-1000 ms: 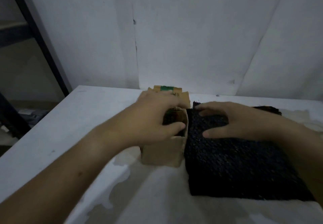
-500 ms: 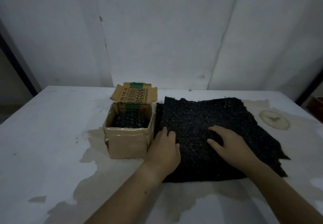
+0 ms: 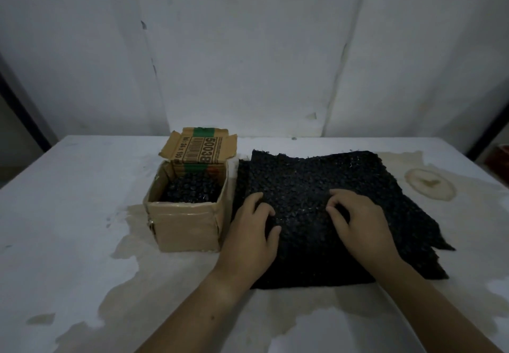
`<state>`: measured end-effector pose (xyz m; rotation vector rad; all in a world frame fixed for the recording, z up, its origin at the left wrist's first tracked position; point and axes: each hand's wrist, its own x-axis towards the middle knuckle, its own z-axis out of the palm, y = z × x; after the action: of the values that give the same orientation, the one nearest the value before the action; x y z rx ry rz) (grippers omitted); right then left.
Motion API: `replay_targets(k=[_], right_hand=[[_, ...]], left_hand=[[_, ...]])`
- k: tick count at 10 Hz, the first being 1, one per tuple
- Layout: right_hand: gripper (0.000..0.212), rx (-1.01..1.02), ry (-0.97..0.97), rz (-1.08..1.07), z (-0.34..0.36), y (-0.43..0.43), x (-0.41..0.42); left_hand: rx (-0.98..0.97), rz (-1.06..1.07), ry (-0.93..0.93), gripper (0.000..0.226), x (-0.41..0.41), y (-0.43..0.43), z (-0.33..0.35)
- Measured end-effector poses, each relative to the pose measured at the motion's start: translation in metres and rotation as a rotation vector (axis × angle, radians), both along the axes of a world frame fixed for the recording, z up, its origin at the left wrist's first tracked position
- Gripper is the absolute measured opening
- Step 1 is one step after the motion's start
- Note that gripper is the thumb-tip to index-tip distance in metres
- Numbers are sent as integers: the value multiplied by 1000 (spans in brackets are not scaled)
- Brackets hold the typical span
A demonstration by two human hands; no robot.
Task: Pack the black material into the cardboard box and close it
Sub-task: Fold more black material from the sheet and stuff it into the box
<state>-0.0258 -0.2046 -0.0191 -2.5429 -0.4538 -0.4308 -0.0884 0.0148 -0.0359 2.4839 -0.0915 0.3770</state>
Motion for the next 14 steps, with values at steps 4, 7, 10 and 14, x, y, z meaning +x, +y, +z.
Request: replay_targets(k=[4, 7, 10, 14], right_hand=[[16, 700, -192, -111, 64, 1, -9], [51, 1059, -215, -29, 82, 16, 13], [15, 833, -199, 133, 163, 3, 16], [7, -83, 80, 449, 92, 185, -28]], left_hand=[[-1053, 66, 561, 67, -9, -18, 66], [-1725, -268, 955, 74, -18, -15, 73], [-1449, -138, 119, 68, -9, 64, 143], [-518, 356, 248, 61, -40, 211, 140]])
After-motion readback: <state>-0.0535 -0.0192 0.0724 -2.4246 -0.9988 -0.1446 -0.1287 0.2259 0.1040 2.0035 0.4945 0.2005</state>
